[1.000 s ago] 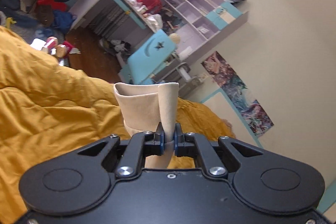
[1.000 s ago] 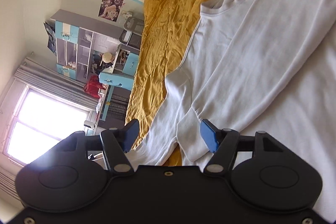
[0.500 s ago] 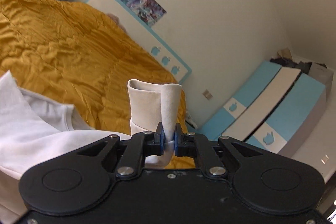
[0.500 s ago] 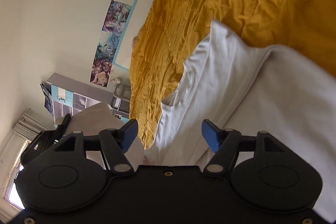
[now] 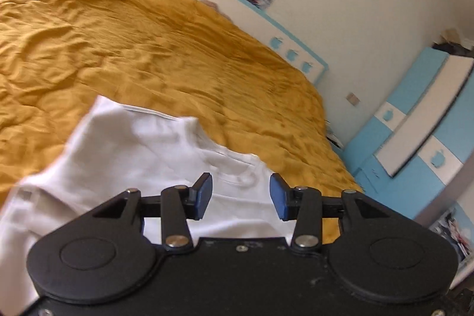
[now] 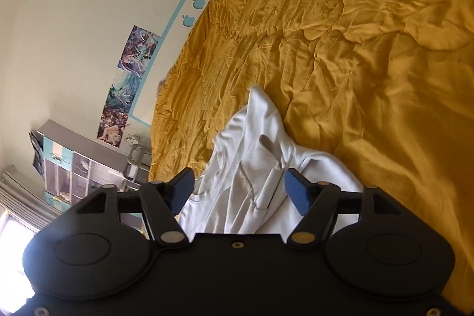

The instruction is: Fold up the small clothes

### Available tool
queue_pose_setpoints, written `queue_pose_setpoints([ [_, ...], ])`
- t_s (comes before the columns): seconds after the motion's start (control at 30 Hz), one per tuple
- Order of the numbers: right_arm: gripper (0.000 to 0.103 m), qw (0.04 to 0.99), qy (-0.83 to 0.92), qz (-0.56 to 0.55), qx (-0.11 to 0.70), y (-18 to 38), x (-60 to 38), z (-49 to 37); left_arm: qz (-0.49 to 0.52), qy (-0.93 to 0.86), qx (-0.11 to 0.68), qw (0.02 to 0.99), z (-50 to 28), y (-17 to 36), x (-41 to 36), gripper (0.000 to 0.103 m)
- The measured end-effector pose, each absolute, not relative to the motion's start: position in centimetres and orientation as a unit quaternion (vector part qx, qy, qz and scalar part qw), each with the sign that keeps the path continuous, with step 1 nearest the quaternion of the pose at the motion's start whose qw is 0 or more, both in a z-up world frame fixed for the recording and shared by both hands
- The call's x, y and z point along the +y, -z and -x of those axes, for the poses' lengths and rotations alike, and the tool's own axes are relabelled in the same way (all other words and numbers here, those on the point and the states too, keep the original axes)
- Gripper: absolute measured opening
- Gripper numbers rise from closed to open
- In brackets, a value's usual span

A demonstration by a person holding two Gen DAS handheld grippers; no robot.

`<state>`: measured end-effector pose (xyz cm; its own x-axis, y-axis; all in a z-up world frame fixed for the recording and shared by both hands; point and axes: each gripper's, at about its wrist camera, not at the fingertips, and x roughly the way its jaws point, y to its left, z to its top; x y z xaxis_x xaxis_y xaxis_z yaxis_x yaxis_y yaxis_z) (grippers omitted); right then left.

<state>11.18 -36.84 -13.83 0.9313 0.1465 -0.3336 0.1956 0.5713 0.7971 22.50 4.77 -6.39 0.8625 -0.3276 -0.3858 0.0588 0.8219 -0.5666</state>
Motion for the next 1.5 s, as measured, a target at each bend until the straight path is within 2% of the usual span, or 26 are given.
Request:
queue_pose_setpoints([
  [0.17,0.070,0.893,-0.019,-0.397,0.213,13.1,-36.9,-17.2,0.335,0.005,0.263,0.905,-22.6,9.2,13.9,0.045],
  [0.27,0.065,0.900,-0.023,-0.354,0.254,13.0,-36.2,-20.3,0.350,-0.024,0.279,0.894,-22.8,10.5,16.4,0.044],
  [0.53,0.065,0.907,-0.007,-0.295,0.302,14.6,-35.5,-25.0,0.349,-0.018,0.297,0.889,-23.7,12.1,16.2,0.045],
  [0.57,0.061,0.905,-0.014,-0.291,0.310,15.0,-35.3,-25.3,0.345,-0.016,0.298,0.890,-23.6,12.1,15.9,0.045],
  [0.6,0.036,0.904,-0.018,-0.290,0.314,15.4,-35.2,-25.5,0.340,-0.017,0.300,0.891,-23.5,12.0,15.5,0.045],
  [0.63,0.005,0.903,-0.022,-0.291,0.316,15.6,-35.0,-25.6,0.337,-0.018,0.300,0.892,-23.6,12.0,15.3,0.045],
  [0.87,0.004,0.923,-0.008,-0.312,0.226,11.8,-36.4,-19.9,0.309,-0.032,0.303,0.901,-23.6,12.1,14.6,0.045],
  [1.03,0.004,0.917,0.046,-0.295,0.264,13.4,-37.6,-20.4,0.343,-0.030,0.312,0.885,-22.1,12.5,15.2,0.046],
  [1.1,0.004,0.906,0.046,-0.325,0.265,14.3,-38.2,-20.1,0.358,-0.032,0.314,0.879,-21.2,12.7,15.5,0.046],
  [1.4,0.004,0.900,0.055,-0.336,0.273,14.4,-38.1,-19.9,0.418,-0.039,0.313,0.852,-22.4,15.4,16.7,0.047],
  [1.5,0.004,0.896,0.055,-0.349,0.270,14.3,-38.2,-19.5,0.445,-0.040,0.305,0.841,-22.9,16.1,17.3,0.042],
])
